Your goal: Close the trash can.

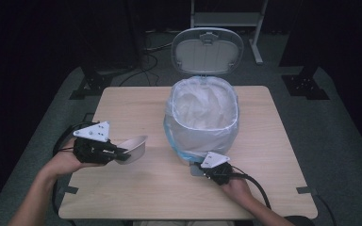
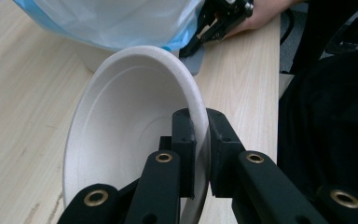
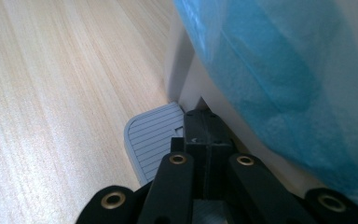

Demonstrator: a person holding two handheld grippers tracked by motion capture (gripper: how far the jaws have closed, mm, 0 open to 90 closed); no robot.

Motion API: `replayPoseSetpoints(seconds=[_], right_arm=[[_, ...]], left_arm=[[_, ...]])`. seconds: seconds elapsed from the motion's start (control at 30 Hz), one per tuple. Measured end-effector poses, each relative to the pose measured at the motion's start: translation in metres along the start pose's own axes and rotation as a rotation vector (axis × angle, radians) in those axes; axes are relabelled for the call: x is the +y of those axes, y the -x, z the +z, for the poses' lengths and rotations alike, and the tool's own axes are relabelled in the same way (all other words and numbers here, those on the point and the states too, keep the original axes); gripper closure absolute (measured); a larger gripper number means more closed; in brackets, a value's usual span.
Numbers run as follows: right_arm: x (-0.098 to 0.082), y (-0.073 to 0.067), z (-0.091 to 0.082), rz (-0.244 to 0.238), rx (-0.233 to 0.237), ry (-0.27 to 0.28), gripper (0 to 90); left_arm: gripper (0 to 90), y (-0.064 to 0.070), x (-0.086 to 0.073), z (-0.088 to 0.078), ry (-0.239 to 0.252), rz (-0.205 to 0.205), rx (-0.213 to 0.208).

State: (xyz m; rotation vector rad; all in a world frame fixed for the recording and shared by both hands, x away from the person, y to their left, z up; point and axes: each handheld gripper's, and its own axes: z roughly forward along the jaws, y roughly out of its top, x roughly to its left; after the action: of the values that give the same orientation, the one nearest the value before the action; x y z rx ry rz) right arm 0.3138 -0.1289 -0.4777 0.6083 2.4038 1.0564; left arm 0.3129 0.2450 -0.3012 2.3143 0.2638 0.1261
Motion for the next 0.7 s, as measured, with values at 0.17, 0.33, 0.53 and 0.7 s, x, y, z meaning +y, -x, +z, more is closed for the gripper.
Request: replayPoseSetpoints(seconds=[0.17, 0.33, 0.53, 0.7], right_arm=[[0.000, 0.000, 0.000, 0.002, 0.003, 0.001, 90.0], [0.000, 0.000, 0.000, 0.003, 0.002, 0.001, 90.0], [0.000, 0.000, 0.000, 0.006, 0.004, 0.000, 90.0], [0.000, 0.000, 0.000, -0.002, 0.003, 0.002, 90.0]], left_arm=[[83.3, -0.001, 0.011, -0.005, -0.005, 0.019, 0.004], [83.3, -0.002, 0.021, -0.009, -0.008, 0.028, -0.008], [83.3, -0.002, 0.029, -0.013, -0.022, 0.043, -0.004], [83.3, -0.003, 0.034, -0.017, -0.024, 0.044, -0.008]])
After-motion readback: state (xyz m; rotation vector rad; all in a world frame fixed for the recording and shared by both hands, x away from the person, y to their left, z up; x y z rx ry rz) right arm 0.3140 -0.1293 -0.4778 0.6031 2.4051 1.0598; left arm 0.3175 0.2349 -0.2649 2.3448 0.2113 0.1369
